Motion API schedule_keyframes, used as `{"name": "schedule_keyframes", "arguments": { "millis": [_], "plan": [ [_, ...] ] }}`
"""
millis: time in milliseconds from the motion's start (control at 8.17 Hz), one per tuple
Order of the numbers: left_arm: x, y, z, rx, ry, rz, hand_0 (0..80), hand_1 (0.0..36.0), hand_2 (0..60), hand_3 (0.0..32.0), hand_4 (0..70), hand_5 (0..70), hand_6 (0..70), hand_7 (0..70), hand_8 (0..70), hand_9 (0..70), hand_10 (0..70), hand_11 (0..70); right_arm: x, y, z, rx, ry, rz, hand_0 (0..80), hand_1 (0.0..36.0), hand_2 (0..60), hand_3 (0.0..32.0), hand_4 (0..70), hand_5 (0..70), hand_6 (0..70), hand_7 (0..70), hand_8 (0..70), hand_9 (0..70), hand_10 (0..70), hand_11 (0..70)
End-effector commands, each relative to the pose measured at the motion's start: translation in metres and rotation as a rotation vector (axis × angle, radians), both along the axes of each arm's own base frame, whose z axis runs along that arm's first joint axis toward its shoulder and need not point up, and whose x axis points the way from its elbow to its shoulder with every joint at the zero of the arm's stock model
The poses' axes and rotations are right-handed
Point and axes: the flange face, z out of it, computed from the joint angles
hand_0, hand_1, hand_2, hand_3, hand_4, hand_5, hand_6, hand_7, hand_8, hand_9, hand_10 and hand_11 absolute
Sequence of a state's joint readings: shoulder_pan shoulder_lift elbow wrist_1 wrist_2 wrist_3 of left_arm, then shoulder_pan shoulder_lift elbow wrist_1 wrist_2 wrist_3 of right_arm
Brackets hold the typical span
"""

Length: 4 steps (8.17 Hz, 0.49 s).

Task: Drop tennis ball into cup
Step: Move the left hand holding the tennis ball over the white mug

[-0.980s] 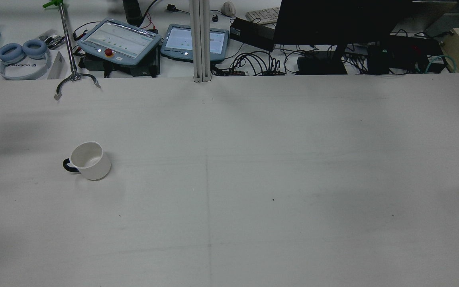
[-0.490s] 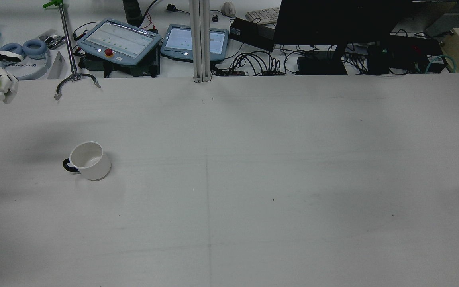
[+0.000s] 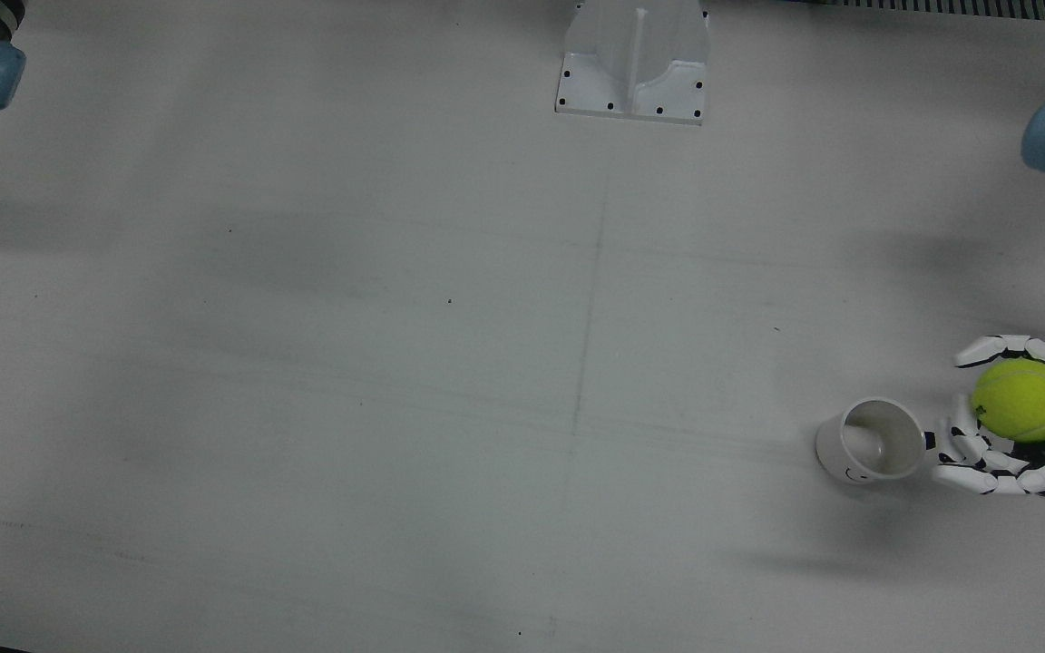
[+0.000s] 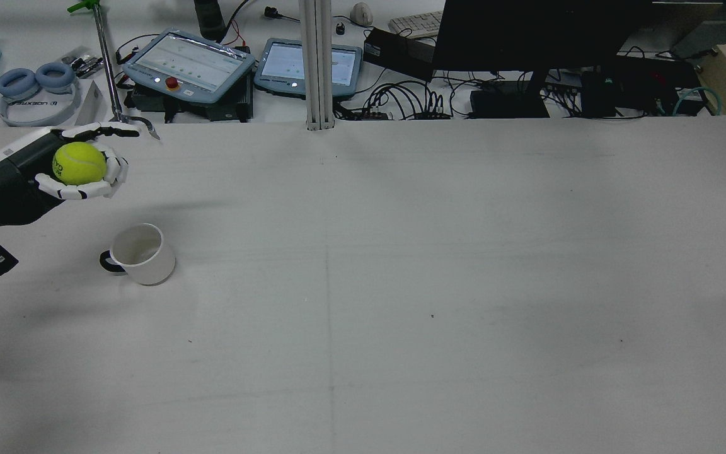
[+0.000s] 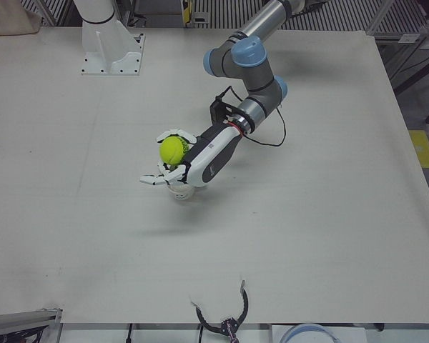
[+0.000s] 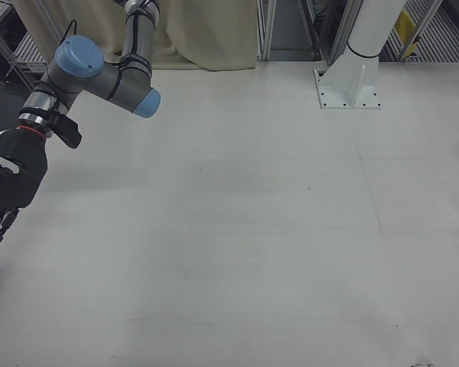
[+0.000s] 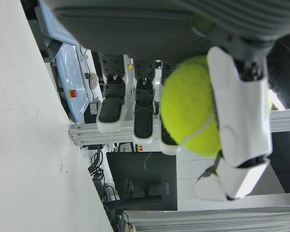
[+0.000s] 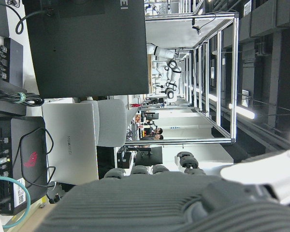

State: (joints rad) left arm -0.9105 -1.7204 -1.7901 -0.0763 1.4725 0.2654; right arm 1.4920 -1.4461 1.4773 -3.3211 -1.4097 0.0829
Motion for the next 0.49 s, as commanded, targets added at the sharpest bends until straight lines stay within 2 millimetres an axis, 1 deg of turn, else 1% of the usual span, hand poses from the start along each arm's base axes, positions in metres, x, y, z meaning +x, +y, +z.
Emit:
{"name": "schedule_keyframes", "arguments": {
  "millis": [0, 122, 245, 367],
  "plan": [
    [0.038, -0.003, 0.021, 0.014, -0.044, 0.016, 55.5, 21.4, 34.9, 0.0, 21.8, 24.2, 70.0, 58.3, 44.7, 50.6, 42.6, 61.2, 0.000, 0.000, 0.000, 0.000, 0.000, 0.001, 0.0, 0.0, 0.0, 0.0, 0.0, 0.0, 0.0, 0.0, 0.0, 0.0, 0.0, 0.0],
    [0.040, -0.005, 0.030, 0.011, -0.045, 0.017, 55.7, 21.6, 34.9, 0.0, 21.6, 23.8, 70.0, 57.8, 44.1, 50.4, 42.2, 60.7, 0.000, 0.000, 0.000, 0.000, 0.000, 0.001, 0.0, 0.0, 0.0, 0.0, 0.0, 0.0, 0.0, 0.0, 0.0, 0.0, 0.0, 0.0],
    [0.040, -0.005, 0.034, 0.008, -0.053, 0.015, 55.3, 21.8, 34.3, 0.0, 21.8, 22.6, 70.0, 58.9, 43.4, 50.5, 42.0, 60.4, 0.000, 0.000, 0.000, 0.000, 0.000, -0.001, 0.0, 0.0, 0.0, 0.0, 0.0, 0.0, 0.0, 0.0, 0.0, 0.0, 0.0, 0.0],
    [0.046, -0.003, 0.038, 0.021, -0.067, 0.017, 54.8, 21.7, 34.0, 0.0, 20.8, 21.7, 67.3, 58.2, 42.5, 50.0, 41.7, 59.9, -0.001, 0.000, 0.000, 0.000, 0.000, -0.001, 0.0, 0.0, 0.0, 0.0, 0.0, 0.0, 0.0, 0.0, 0.0, 0.0, 0.0, 0.0]
  ]
}}
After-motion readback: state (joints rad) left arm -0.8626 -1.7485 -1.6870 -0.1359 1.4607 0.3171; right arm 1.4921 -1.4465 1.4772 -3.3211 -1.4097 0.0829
